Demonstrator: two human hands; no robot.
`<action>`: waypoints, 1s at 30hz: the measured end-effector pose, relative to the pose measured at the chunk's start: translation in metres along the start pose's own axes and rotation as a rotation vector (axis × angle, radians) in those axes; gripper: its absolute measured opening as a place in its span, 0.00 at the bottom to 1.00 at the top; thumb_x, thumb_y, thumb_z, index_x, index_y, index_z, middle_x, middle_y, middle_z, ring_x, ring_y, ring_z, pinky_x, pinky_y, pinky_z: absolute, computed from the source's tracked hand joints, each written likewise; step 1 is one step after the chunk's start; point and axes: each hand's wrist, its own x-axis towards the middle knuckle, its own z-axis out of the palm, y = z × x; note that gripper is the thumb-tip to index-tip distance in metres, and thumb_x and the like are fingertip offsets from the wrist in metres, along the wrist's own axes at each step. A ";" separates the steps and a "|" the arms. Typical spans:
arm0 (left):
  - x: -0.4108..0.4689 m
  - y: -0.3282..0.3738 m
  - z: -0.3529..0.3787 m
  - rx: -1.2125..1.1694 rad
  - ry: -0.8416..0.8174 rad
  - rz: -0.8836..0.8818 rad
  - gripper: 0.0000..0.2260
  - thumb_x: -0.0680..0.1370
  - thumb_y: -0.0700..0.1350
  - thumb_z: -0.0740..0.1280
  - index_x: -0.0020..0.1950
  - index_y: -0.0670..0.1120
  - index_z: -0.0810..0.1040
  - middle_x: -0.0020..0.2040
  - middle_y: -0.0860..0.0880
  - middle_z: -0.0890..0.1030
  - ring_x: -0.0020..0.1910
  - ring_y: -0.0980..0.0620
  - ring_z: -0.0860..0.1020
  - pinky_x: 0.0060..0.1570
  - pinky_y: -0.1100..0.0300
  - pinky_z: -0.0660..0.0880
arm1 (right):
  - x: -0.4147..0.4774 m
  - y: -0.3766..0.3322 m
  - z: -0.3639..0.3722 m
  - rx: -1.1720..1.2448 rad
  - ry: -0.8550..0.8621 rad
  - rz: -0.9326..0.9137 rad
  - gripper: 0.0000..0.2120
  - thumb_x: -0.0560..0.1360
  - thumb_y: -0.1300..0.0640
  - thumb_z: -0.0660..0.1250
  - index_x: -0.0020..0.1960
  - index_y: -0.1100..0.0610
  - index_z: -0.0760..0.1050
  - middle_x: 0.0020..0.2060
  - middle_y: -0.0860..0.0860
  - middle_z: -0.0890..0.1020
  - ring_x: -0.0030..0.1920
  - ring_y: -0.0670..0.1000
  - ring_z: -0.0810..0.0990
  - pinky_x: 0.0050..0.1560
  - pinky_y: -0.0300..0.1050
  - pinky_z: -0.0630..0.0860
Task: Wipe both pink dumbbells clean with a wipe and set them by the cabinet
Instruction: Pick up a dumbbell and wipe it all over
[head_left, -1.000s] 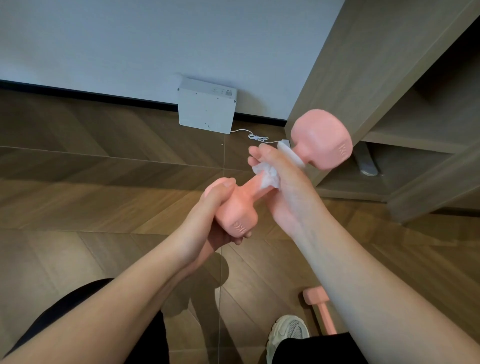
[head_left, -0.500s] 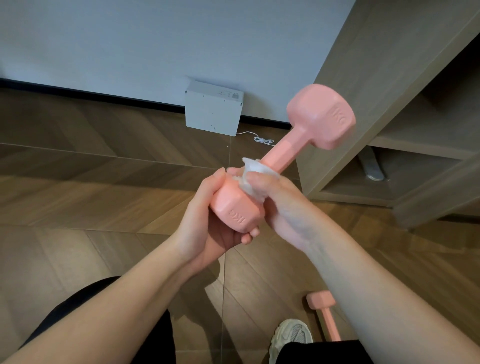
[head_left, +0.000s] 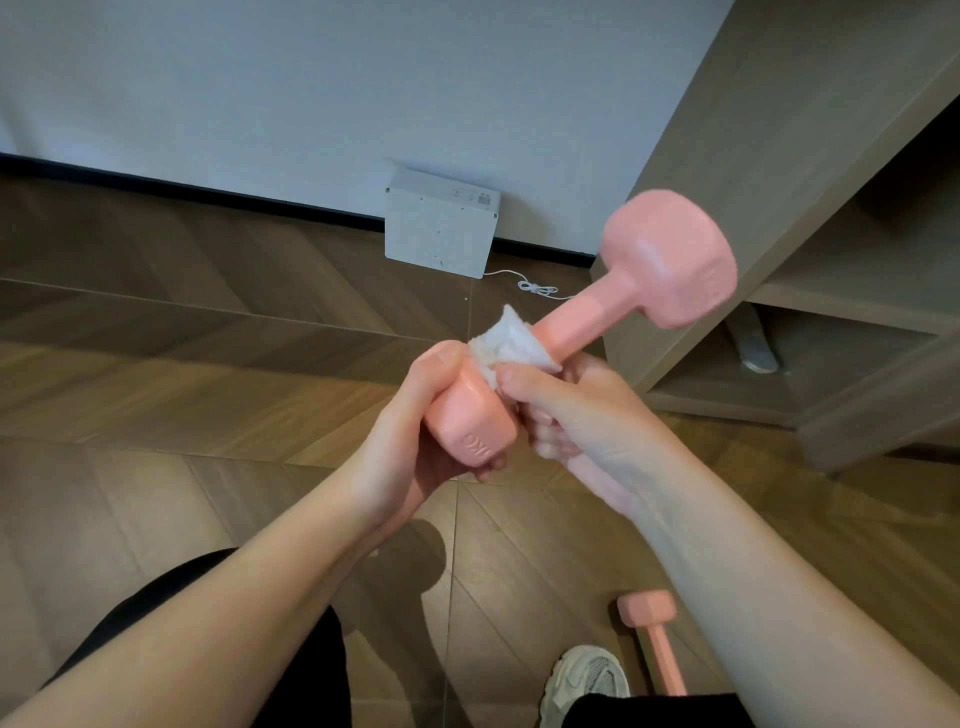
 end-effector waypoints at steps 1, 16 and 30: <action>0.000 0.000 0.000 0.058 0.013 0.033 0.18 0.73 0.59 0.63 0.48 0.45 0.79 0.40 0.39 0.78 0.32 0.43 0.76 0.30 0.55 0.72 | 0.001 0.001 0.001 0.026 -0.005 0.031 0.04 0.72 0.61 0.70 0.40 0.55 0.76 0.23 0.47 0.66 0.20 0.42 0.59 0.19 0.34 0.57; 0.004 0.008 -0.018 1.145 -0.062 0.666 0.34 0.70 0.50 0.77 0.69 0.43 0.65 0.63 0.48 0.70 0.62 0.53 0.72 0.60 0.63 0.69 | 0.001 0.015 0.012 0.649 0.213 0.236 0.21 0.72 0.59 0.71 0.21 0.54 0.75 0.19 0.46 0.65 0.16 0.43 0.58 0.17 0.35 0.54; 0.000 -0.003 -0.006 0.416 0.067 0.049 0.36 0.71 0.66 0.61 0.64 0.36 0.68 0.55 0.34 0.73 0.41 0.47 0.78 0.32 0.52 0.75 | -0.004 0.020 0.007 0.251 0.037 0.024 0.13 0.76 0.59 0.69 0.32 0.55 0.77 0.24 0.47 0.72 0.22 0.42 0.59 0.22 0.34 0.55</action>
